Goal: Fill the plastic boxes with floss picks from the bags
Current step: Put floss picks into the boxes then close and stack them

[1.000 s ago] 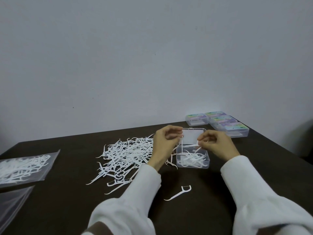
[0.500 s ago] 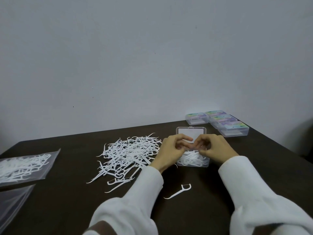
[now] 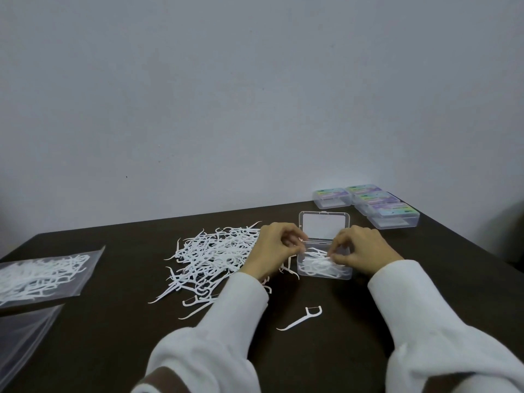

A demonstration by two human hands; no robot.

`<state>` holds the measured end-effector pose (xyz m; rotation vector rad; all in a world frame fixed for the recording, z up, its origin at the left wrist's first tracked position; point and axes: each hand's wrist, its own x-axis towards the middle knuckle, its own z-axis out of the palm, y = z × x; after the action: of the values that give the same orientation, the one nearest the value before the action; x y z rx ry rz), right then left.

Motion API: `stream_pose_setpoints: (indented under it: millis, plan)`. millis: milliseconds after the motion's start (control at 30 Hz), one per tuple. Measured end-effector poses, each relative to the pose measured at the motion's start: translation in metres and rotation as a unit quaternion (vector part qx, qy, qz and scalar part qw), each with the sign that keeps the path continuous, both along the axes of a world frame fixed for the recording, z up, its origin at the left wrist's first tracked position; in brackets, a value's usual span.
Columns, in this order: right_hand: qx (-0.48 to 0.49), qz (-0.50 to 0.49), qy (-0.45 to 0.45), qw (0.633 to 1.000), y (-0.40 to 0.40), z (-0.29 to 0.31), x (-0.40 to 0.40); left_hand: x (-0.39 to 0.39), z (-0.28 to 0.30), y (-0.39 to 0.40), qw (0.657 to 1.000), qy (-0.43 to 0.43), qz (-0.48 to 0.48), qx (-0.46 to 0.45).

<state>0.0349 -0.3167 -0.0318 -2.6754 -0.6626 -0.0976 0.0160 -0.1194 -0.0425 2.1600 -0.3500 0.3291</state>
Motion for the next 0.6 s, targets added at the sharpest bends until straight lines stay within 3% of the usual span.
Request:
stream_pose_setpoints:
  millis: [200,367,500,600]
  plan:
    - [-0.024,-0.006,-0.013,1.000,0.001,0.000,0.002,0.001,-0.002,-0.007,0.999,-0.004,-0.020,-0.031]
    - [-0.035,0.005,-0.006,0.999,0.002,-0.002,0.002,0.001,-0.009,-0.013,0.998,-0.037,-0.006,0.041]
    - [-0.035,0.006,-0.015,0.999,0.003,-0.002,0.002,0.005,-0.016,-0.013,0.983,-0.053,-0.018,0.176]
    - [-0.051,0.010,-0.003,0.999,0.004,-0.001,0.001,0.005,-0.016,-0.013,0.977,-0.090,-0.021,0.190]
